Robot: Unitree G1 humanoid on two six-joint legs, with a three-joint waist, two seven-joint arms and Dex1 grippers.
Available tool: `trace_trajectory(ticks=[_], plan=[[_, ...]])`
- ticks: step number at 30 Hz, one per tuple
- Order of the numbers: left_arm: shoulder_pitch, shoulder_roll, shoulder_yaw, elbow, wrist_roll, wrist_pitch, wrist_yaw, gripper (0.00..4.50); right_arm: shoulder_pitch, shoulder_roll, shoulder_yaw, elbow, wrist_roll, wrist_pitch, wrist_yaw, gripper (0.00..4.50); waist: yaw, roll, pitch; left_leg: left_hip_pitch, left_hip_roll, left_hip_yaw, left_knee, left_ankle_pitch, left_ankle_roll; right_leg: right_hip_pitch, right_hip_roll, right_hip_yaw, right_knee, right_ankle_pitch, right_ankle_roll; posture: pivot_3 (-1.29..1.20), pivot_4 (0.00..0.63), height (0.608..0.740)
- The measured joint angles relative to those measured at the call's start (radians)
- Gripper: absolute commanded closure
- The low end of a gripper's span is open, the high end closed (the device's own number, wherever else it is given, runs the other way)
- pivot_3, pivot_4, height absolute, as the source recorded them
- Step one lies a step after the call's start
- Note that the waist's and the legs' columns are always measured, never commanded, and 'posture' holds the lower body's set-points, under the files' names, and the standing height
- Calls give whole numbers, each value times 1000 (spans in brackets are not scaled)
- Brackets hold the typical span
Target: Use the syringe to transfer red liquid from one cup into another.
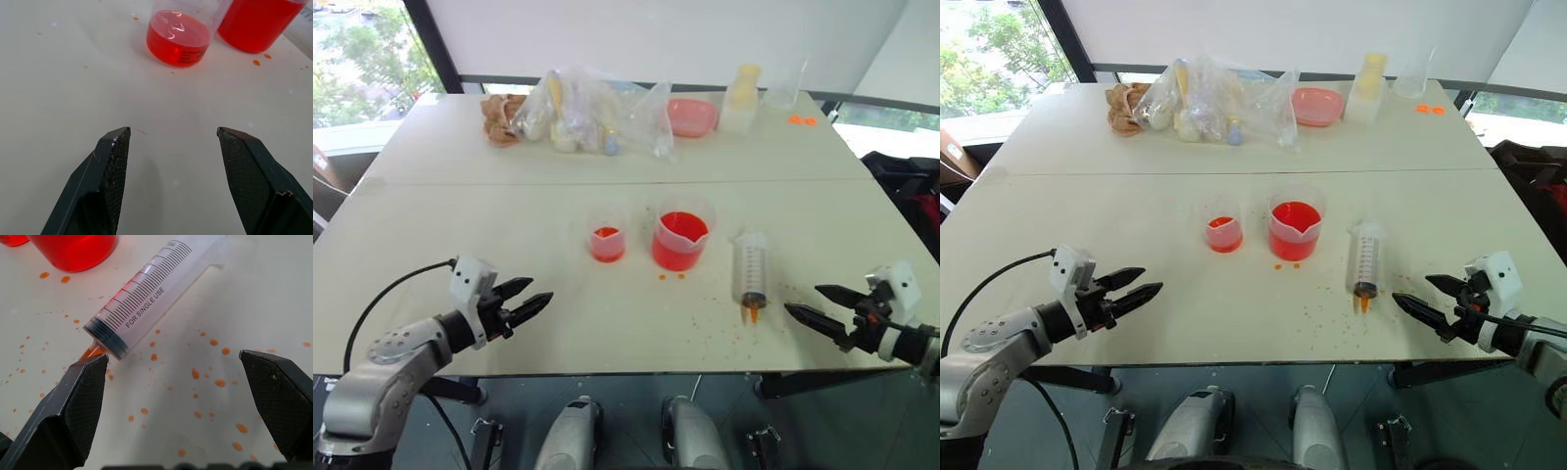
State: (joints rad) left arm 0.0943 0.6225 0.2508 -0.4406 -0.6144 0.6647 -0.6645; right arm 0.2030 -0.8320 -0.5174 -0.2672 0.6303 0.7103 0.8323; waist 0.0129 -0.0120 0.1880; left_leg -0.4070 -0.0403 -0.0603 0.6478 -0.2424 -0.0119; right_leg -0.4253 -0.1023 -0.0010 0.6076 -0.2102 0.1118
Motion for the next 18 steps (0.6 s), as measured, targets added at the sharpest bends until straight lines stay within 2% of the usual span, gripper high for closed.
trace_trajectory(ticks=[18], plan=[[-50,-16,-40,51,39,-45,5,1542,-22,11,2,7,-27,45,-77,30,0,0,0,0,0,0,0,0,0,0,0,0,0,0,0,0,150,740]])
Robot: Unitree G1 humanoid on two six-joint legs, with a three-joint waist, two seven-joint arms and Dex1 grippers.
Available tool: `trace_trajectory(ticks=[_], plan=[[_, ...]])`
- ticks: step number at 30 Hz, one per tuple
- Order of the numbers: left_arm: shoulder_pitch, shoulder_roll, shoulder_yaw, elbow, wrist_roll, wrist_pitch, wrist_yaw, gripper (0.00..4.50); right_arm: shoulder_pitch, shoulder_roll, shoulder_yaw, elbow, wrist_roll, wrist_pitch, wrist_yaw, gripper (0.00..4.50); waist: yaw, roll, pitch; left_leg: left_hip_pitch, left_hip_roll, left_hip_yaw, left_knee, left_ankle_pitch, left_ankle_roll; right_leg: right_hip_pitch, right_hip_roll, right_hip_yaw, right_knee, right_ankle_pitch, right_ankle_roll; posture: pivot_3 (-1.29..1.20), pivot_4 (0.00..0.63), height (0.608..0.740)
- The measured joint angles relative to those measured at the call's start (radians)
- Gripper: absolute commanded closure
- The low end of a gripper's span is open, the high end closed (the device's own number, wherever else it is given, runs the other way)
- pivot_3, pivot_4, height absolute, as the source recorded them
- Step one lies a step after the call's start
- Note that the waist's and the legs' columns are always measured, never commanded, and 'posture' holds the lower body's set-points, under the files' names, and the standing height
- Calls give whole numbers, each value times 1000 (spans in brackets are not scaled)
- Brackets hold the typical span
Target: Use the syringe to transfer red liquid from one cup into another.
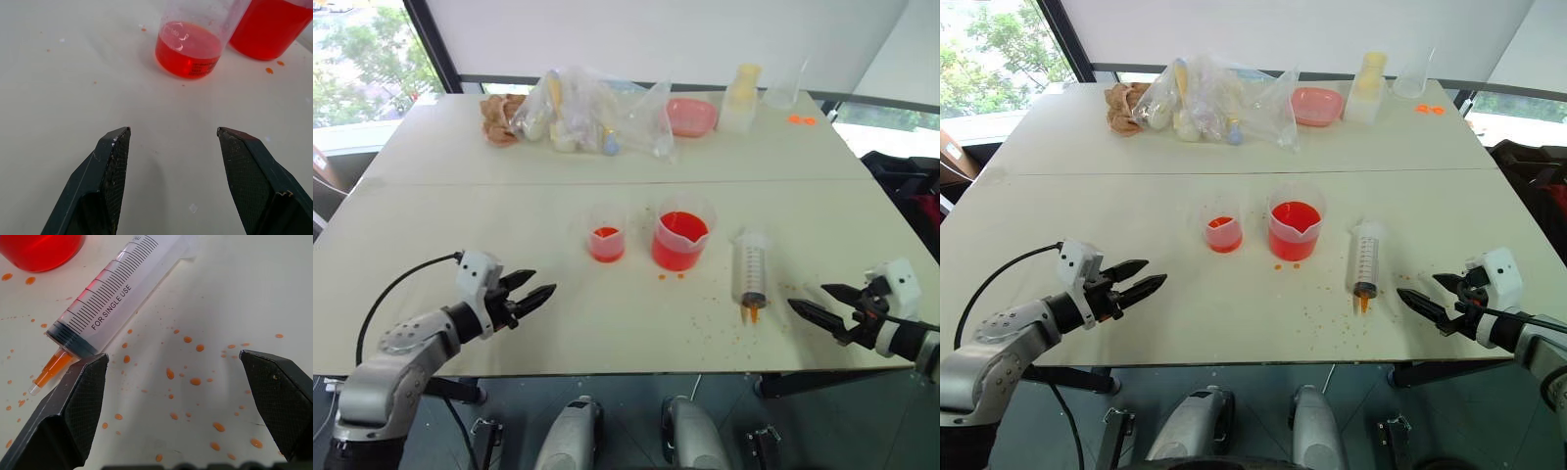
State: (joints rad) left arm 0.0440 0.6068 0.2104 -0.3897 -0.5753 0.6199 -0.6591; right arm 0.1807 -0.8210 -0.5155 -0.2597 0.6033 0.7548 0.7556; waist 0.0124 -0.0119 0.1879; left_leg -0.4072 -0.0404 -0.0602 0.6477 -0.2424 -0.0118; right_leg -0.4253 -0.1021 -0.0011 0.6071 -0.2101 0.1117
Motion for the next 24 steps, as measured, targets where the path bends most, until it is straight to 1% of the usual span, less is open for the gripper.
trace_trajectory(ticks=[5,8,10,12,14,16,17,19,21,24], plan=[[0,1,-4,5,10,-4,-10,1542,-9,-1,0,0,2,14,-11,30,0,0,0,0,0,0,0,0,0,0,0,0,0,0,0,0,150,740],[-12,3,-11,15,27,-17,-12,1542,-41,-27,5,13,5,108,-42,30,0,0,0,0,0,0,0,0,0,0,0,0,0,0,0,0,150,740],[-27,22,-9,24,25,-15,-23,1542,-89,-46,6,33,12,159,-53,30,-1,0,0,0,0,0,0,0,0,0,0,0,0,0,-1,0,150,740],[-100,75,11,45,-28,31,-60,1542,-213,-92,8,80,45,254,-67,30,-3,2,3,-1,0,1,2,0,0,-2,0,0,0,2,-2,0,150,740],[-201,126,59,41,-105,77,-98,1542,-357,-158,6,99,85,346,-75,30,-3,3,3,-1,1,1,2,0,0,-2,0,-1,1,2,-3,0,150,740],[-260,187,62,14,-173,130,-161,1542,-501,-215,50,114,123,452,-69,30,-6,2,3,-1,1,1,-1,0,0,-2,1,-1,-1,2,-2,0,150,740],[-286,227,33,-5,-202,161,-210,1542,-584,-241,110,129,135,520,-64,30,-8,2,3,-1,1,2,-1,0,1,-2,1,-1,-2,2,-2,0,150,740],[-324,271,-28,-33,-231,191,-289,1542,-707,-243,208,178,146,626,-66,30,-9,2,3,-2,2,3,-2,-1,2,-2,3,-2,-6,2,-3,0,150,740],[-362,291,-77,-28,-236,201,-340,1542,-801,-224,290,258,141,700,-69,30,-9,2,3,-4,2,4,-2,-1,2,-2,3,-2,-8,2,-3,0,150,740],[-422,297,-118,-6,-228,197,-388,1542,-911,-219,423,359,106,744,-63,30,-5,2,3,-5,2,4,-2,-1,2,-3,3,-2,-9,2,-2,0,150,740]])
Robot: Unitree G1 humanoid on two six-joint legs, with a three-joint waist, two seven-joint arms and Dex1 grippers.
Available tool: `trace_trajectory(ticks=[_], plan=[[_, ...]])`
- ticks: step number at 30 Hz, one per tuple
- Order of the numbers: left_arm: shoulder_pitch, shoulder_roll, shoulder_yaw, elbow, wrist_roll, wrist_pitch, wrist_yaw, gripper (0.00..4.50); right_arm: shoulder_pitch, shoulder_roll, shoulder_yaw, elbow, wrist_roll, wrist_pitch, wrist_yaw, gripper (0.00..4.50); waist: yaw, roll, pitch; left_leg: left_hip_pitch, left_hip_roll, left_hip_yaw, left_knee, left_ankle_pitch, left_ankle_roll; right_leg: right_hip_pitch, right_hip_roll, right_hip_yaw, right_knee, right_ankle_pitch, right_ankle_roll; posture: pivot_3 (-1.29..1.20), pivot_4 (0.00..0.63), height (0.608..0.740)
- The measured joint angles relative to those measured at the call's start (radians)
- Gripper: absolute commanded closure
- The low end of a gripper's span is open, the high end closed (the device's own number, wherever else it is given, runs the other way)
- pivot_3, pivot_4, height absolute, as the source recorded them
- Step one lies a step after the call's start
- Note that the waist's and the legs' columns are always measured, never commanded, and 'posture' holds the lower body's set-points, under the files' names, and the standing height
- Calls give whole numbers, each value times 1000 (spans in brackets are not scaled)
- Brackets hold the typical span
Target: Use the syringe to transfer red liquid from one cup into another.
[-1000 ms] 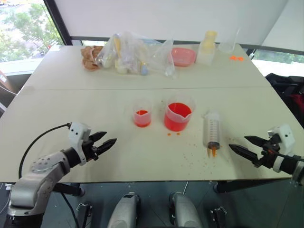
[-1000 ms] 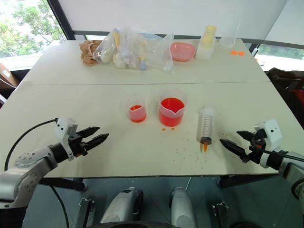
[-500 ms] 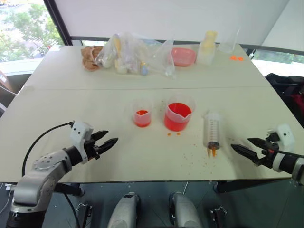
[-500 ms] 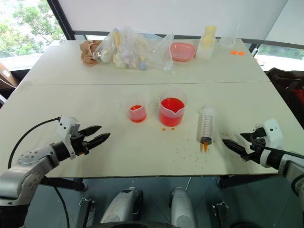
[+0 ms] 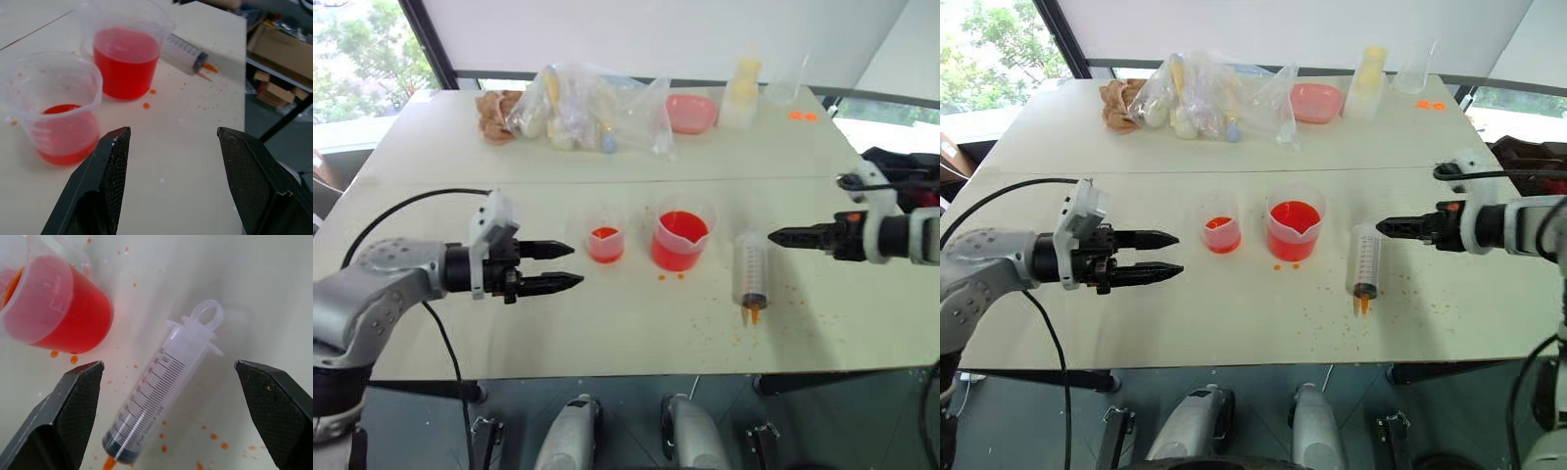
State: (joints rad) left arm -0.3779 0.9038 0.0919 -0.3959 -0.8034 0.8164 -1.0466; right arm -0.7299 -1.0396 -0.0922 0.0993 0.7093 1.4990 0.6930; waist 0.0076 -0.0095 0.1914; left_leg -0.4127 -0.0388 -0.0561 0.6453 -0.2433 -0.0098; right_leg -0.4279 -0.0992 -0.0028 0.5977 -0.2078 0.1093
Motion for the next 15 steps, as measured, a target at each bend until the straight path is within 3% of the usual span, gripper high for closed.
trace_trajectory(ticks=[7,15], plan=[[11,-30,-23,-25,29,-20,24,1542,-203,97,112,292,-68,96,-5,30,-5,0,0,-1,0,1,0,0,0,0,0,0,-1,0,1,0,150,740],[63,-101,-17,-46,26,-18,123,1542,-249,133,253,351,-105,106,28,30,-11,0,0,0,-1,0,1,0,1,0,1,0,0,2,4,0,150,740]])
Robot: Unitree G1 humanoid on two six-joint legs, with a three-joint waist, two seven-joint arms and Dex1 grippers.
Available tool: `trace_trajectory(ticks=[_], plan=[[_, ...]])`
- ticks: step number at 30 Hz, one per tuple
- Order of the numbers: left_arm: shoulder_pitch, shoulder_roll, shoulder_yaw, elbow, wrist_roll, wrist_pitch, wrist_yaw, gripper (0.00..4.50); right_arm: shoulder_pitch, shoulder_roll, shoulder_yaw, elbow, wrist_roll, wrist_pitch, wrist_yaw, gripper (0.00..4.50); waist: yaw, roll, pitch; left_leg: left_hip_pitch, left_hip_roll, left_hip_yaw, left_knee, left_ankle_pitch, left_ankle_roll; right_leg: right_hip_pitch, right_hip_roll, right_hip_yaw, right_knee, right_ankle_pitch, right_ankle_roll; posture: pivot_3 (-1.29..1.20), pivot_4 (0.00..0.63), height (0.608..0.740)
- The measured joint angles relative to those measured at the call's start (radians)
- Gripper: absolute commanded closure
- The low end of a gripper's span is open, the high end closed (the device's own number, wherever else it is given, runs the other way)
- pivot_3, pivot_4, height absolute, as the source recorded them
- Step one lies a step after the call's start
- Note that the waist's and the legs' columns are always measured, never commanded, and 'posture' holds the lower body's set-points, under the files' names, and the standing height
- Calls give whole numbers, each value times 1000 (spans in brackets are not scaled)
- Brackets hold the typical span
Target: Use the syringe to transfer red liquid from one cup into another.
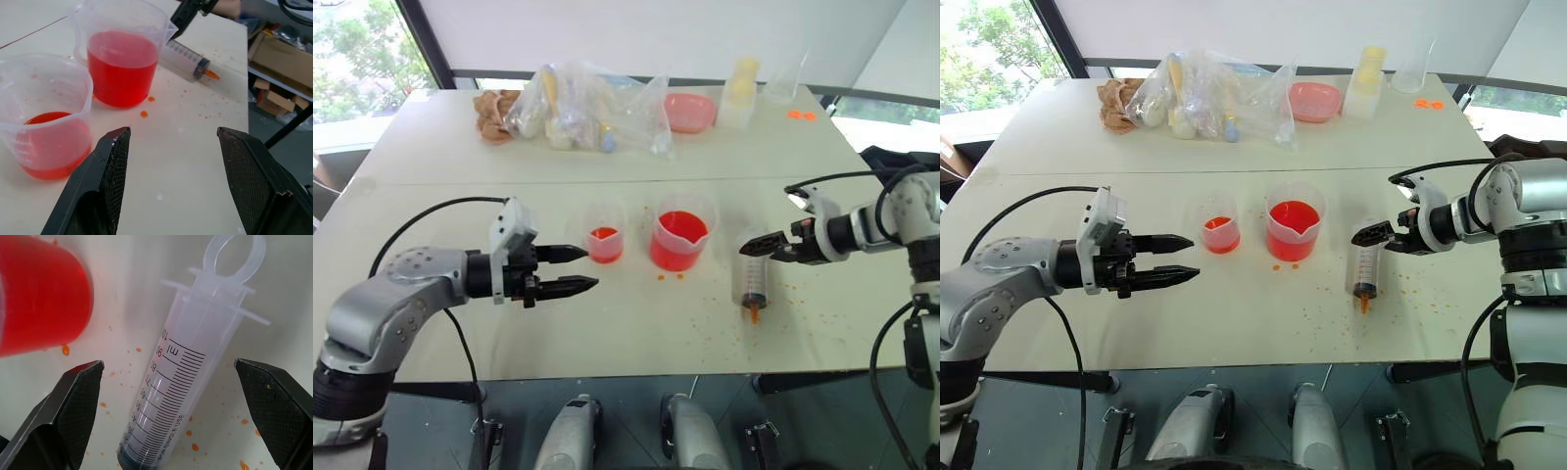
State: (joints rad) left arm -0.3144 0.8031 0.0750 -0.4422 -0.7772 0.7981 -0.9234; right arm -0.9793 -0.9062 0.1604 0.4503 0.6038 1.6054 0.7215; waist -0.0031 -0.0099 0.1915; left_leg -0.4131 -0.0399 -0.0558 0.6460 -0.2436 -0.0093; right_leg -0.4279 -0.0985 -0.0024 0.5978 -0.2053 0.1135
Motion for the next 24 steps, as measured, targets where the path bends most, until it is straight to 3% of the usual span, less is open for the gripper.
trace_trajectory(ticks=[3,6,8,10,19,24], plan=[[24,-6,1,-20,5,-7,22,1542,-12,21,58,25,-35,-22,12,30,-9,0,0,0,0,0,0,0,0,0,0,0,0,0,0,0,150,740],[50,-23,-8,-35,25,-25,40,1542,-12,40,91,66,-81,-58,11,1293,-11,-1,-1,1,0,0,0,0,0,1,1,0,1,0,0,0,150,740],[54,-30,-8,-35,27,-27,53,1542,-12,47,90,85,-97,-71,13,2381,-11,-1,-1,2,0,0,0,0,0,1,1,0,1,0,0,0,150,740],[52,-59,-4,-34,23,-28,70,1542,-7,60,80,85,-109,-66,12,3042,-10,-3,-2,4,0,0,0,0,0,3,1,0,1,0,0,0,150,740],[24,-60,15,-4,17,-38,74,1542,29,78,-23,23,-105,-105,40,3062,-14,-2,-1,4,0,1,1,0,0,2,2,1,2,3,0,0,150,740],[-102,-24,120,113,-8,-43,70,1542,15,50,-228,-245,-90,-547,109,3062,-11,2,1,3,0,1,1,0,0,0,3,0,4,4,3,0,150,740]])
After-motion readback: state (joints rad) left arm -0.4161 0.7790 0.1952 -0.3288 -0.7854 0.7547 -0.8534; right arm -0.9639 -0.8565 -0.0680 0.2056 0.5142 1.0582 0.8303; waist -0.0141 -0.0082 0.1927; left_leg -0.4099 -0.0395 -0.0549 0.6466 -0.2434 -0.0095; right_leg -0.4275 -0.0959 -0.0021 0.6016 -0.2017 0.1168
